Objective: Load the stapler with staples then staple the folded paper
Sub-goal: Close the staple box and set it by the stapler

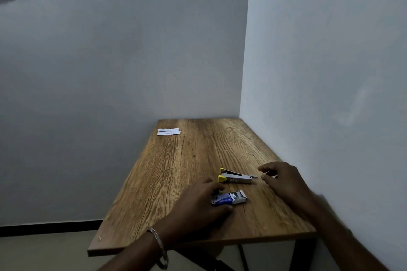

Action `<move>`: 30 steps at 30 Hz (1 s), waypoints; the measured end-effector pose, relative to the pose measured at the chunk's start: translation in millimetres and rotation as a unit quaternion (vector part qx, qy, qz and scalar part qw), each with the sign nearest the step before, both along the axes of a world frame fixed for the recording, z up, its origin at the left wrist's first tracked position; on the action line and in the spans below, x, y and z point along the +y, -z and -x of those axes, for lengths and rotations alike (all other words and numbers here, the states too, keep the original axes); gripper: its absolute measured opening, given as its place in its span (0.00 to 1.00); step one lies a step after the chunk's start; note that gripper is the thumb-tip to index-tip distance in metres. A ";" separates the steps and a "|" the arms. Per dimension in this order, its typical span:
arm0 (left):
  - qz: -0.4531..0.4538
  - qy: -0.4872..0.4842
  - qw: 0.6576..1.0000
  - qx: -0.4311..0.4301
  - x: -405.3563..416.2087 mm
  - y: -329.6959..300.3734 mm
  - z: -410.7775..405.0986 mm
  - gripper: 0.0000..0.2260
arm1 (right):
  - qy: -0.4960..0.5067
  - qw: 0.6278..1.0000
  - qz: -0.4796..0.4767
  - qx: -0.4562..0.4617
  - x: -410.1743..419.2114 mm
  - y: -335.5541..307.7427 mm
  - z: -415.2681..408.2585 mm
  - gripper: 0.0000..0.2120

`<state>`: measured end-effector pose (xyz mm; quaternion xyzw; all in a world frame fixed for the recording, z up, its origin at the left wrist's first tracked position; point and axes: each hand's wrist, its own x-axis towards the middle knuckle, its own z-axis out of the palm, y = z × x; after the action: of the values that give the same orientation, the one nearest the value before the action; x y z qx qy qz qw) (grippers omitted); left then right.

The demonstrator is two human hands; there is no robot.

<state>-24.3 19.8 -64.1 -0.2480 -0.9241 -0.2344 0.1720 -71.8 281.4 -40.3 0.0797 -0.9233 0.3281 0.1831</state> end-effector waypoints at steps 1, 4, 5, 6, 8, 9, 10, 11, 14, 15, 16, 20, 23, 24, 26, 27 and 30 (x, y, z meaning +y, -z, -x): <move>0.000 0.003 1.000 -0.004 -1.0 -0.3 -0.3 0.26 | 0.000 1.000 -0.006 -0.007 -0.2 1.5 2.4 0.13; 0.003 0.014 1.000 -0.014 -5.1 -1.9 -1.1 0.25 | -0.004 0.999 -0.033 -0.022 -2.9 6.1 11.1 0.15; 0.003 0.018 1.000 -0.017 -6.3 -2.7 -1.4 0.24 | -0.006 0.999 -0.045 -0.022 -3.6 7.3 13.9 0.15; 0.003 0.021 1.000 -0.018 -7.2 -3.6 -1.2 0.23 | -0.008 0.998 -0.055 -0.019 -4.7 8.0 16.9 0.15; 0.004 0.024 1.000 -0.014 -7.8 -5.1 -1.0 0.21 | -0.012 0.997 -0.074 -0.012 -5.9 8.0 20.7 0.14; 0.005 0.024 1.000 -0.011 -8.0 -5.5 -1.2 0.19 | -0.013 0.996 -0.082 -0.009 -6.5 7.7 21.9 0.12; 0.006 0.024 1.000 -0.010 -8.0 -5.7 -1.2 0.18 | -0.013 0.996 -0.088 -0.008 -7.1 7.4 23.1 0.10; 0.005 0.023 1.000 -0.010 -8.4 -5.5 -0.8 0.18 | -0.012 0.995 -0.095 -0.007 -7.9 7.3 23.8 0.08; 0.002 0.023 1.000 -0.012 -12.1 -4.8 0.4 0.17 | -0.009 0.994 -0.107 -0.005 -10.1 7.7 23.4 0.06; 0.003 0.023 1.000 -0.015 -14.7 -4.7 0.5 0.17 | -0.009 0.995 -0.100 0.000 -10.2 7.7 22.5 0.05; 0.002 0.022 1.000 -0.019 -17.8 -4.8 0.7 0.18 | -0.009 0.996 -0.088 0.006 -10.2 7.6 20.8 0.04; 0.002 0.004 0.999 -0.034 -35.7 -4.2 2.3 0.21 | -0.022 0.999 -0.034 0.030 -18.8 1.6 11.6 0.04; 0.004 -0.005 0.999 -0.048 -50.3 -4.2 4.7 0.18 | -0.055 0.997 -0.013 0.045 -38.4 -8.7 2.5 0.09; 0.005 -0.006 0.999 -0.051 -54.6 -4.2 5.2 0.18 | -0.072 0.996 -0.006 0.049 -46.2 -12.0 -1.5 0.10; 0.001 -0.011 0.998 -0.055 -61.1 -4.0 5.1 0.17 | -0.114 0.992 0.010 0.046 -62.0 -16.6 -10.2 0.11; -0.001 -0.016 0.998 -0.055 -63.7 -3.7 4.4 0.17 | -0.137 0.990 0.016 0.039 -70.0 -16.9 -14.0 0.10; -0.007 -0.026 0.999 -0.044 -68.2 -2.4 1.7 0.17 | -0.198 0.980 -0.003 0.006 -90.5 -12.7 -23.5 0.09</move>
<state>-25.9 -48.3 -61.7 -0.2117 -0.9354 -0.2471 0.1388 -48.3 190.9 -27.6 0.2638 -0.8891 0.3546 0.1194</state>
